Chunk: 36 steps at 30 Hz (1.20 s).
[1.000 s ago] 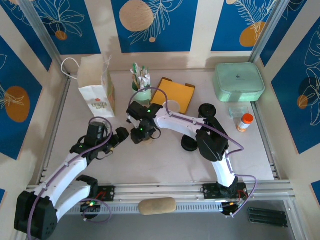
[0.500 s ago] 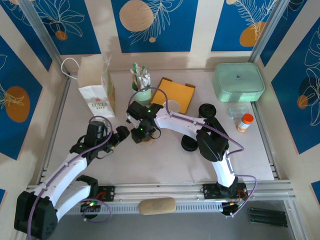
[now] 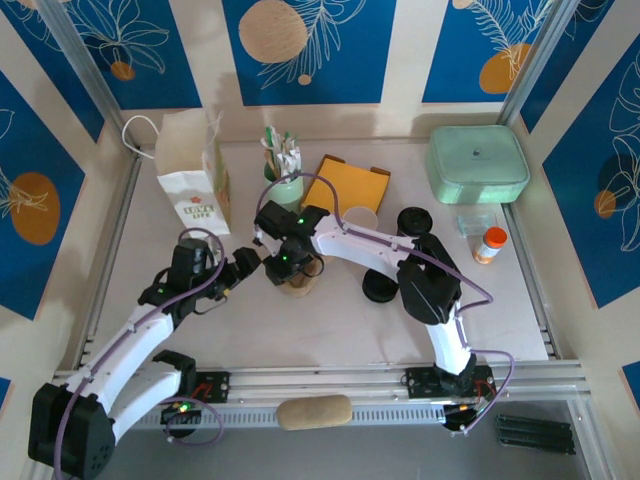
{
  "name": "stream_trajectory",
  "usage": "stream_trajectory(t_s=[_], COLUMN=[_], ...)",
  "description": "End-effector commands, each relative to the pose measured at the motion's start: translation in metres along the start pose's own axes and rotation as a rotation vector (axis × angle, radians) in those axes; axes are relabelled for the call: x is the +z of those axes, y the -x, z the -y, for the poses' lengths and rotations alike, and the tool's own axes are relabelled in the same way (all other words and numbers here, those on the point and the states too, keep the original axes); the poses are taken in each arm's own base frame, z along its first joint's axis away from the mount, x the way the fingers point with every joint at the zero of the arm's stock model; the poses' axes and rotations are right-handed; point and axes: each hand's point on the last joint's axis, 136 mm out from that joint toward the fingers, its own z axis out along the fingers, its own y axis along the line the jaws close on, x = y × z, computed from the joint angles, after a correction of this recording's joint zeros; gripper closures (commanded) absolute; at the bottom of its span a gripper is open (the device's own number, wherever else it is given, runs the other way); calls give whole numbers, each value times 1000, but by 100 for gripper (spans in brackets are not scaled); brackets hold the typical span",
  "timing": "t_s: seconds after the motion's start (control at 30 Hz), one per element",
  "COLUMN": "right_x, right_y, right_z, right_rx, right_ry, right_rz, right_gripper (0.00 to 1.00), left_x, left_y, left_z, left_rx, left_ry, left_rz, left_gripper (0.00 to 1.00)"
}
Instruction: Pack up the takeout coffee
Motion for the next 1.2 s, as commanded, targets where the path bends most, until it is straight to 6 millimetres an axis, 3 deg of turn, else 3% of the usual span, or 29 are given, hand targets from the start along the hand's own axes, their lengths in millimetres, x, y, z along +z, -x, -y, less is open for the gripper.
stream_trajectory(t_s=[0.0, 0.37, 0.63, 0.93, 1.17], right_x=[-23, -27, -29, -31, -32], right_y=[2, 11, 14, 14, 13], right_z=[-14, -28, -29, -35, -31], right_rx=[-46, -100, -109, -106, -83], right_ry=[60, 111, 119, 191, 216], right_rz=[44, 74, 97, 126, 137], right_gripper=[80, 80, 80, 80, 80], left_x=[-5, -6, -5, 3, 10], left_y=[5, 5, 11, 18, 14], left_z=[20, 21, 43, 64, 57], left_rx=[18, 13, -85, -213, -253], left_ry=[-60, -63, -186, -336, -341], left_rz=[3, 6, 16, 9, -3], left_gripper=[0, 1, 0, 20, 32])
